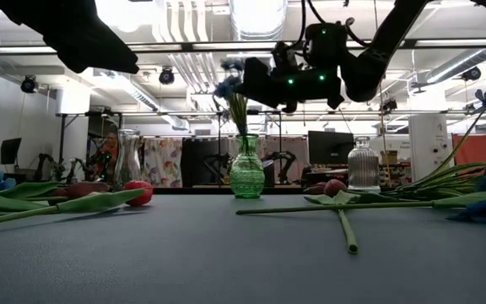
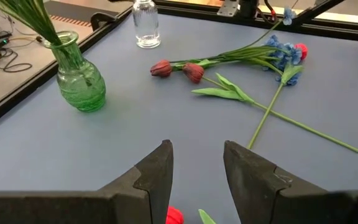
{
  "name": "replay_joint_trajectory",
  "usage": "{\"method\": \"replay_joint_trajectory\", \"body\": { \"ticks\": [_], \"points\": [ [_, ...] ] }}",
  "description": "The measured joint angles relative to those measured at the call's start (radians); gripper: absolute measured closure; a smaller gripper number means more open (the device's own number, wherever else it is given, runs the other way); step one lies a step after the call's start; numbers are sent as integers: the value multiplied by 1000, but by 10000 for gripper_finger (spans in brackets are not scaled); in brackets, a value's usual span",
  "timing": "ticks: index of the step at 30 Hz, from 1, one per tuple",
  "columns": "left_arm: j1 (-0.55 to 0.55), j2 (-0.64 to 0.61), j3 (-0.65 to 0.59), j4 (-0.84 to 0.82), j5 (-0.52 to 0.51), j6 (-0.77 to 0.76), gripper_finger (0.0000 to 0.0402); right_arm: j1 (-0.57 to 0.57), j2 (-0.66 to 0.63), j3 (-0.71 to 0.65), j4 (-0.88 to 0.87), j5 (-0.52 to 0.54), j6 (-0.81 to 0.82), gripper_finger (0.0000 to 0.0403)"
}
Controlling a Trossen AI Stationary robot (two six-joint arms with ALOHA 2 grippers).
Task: Sort flowers into vase by color
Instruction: Put the middle left red flower into the left transparent vase
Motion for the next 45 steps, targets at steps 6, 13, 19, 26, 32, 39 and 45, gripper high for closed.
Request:
{"method": "replay_joint_trajectory", "body": {
  "ticks": [6, 13, 19, 26, 32, 39, 45],
  "points": [
    [0, 0, 0, -22, 2, -57, 274, 21, -92, 0, -223, 22, -6, 199],
    [0, 2, 0, -45, 13, -122, 274, 46, -239, 0, -515, 87, 25, 181],
    [-2, 5, 0, -65, 128, -219, 274, 67, -360, 0, -715, 105, 47, 179],
    [-5, 62, 0, -147, 285, -382, 274, 94, -494, 0, -919, 106, 79, 179],
    [-5, 146, 0, -178, 404, -524, 274, 143, -572, 0, -1044, 105, 114, 179],
    [-6, 249, 49, -343, 611, -684, 274, 199, -599, 0, -1089, 114, 134, 181],
    [-37, 371, 233, -576, 686, -705, 274, 233, -598, 0, -1089, 136, 136, 183]
  ]
}}
